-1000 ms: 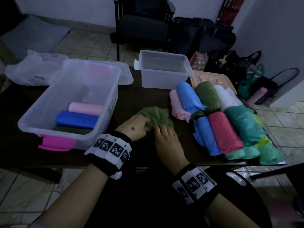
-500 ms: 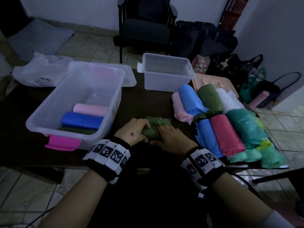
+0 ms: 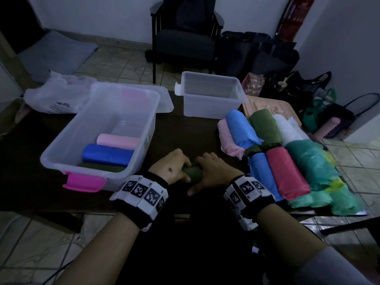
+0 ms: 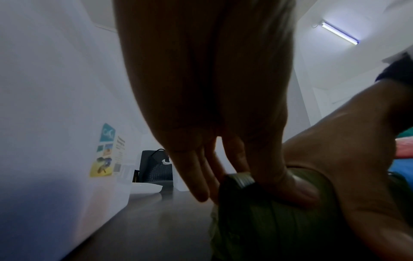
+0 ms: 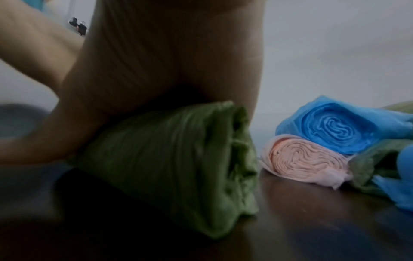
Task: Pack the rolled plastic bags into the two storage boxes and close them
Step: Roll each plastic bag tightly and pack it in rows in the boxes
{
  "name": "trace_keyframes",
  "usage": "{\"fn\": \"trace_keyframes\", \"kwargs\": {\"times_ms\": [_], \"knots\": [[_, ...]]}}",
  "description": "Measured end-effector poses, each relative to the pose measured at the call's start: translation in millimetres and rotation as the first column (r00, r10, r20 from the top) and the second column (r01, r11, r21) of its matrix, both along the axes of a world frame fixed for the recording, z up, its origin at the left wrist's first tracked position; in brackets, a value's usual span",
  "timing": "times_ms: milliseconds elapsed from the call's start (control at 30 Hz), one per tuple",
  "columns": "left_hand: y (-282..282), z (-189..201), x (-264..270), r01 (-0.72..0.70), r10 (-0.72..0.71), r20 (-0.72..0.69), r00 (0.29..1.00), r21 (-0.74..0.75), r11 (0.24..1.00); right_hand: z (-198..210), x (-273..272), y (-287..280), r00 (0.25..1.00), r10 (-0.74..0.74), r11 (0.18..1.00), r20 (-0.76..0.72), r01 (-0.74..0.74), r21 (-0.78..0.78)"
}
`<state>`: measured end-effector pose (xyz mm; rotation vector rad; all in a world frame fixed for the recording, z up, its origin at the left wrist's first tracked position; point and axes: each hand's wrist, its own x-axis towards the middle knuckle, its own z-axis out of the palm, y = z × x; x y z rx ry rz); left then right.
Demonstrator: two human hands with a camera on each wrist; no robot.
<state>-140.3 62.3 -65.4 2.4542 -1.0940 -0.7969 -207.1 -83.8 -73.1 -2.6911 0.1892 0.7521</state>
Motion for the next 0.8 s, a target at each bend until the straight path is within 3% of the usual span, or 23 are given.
{"fn": "trace_keyframes", "kwargs": {"times_ms": [133,300,367,433,533,600,700,800], "knots": [[-4,7,4,0.018,-0.017,-0.021,1.000,0.040,0.999,0,-13,4,0.997,-0.002,0.998,0.082,-0.004,0.066],[-14,19,3,0.010,-0.006,-0.029,1.000,0.142,0.990,-13,-34,14,0.966,0.066,0.996,0.248,-0.047,-0.082],[-16,36,6,-0.038,0.037,0.005,0.999,0.101,0.994,-15,-36,19,0.959,0.046,0.995,0.278,-0.020,-0.095],[-14,62,17,-0.133,0.136,0.047,0.990,-0.053,0.990,-14,-36,22,0.961,-0.008,0.997,0.277,0.030,-0.074],[7,103,52,-0.350,0.387,0.094,0.917,-0.273,0.896,-7,-32,20,0.967,-0.128,0.991,0.219,0.115,0.072],[29,117,83,-0.497,0.565,0.184,0.804,-0.312,0.810,-3,-29,18,0.956,-0.234,0.957,0.175,0.194,0.218],[67,113,122,-0.685,0.703,0.235,0.671,-0.167,0.709,5,-25,20,0.914,-0.400,0.837,0.071,0.332,0.435],[96,64,179,-0.708,0.661,0.350,0.664,0.010,0.706,14,-17,27,0.844,-0.535,0.683,0.016,0.422,0.597]]}}
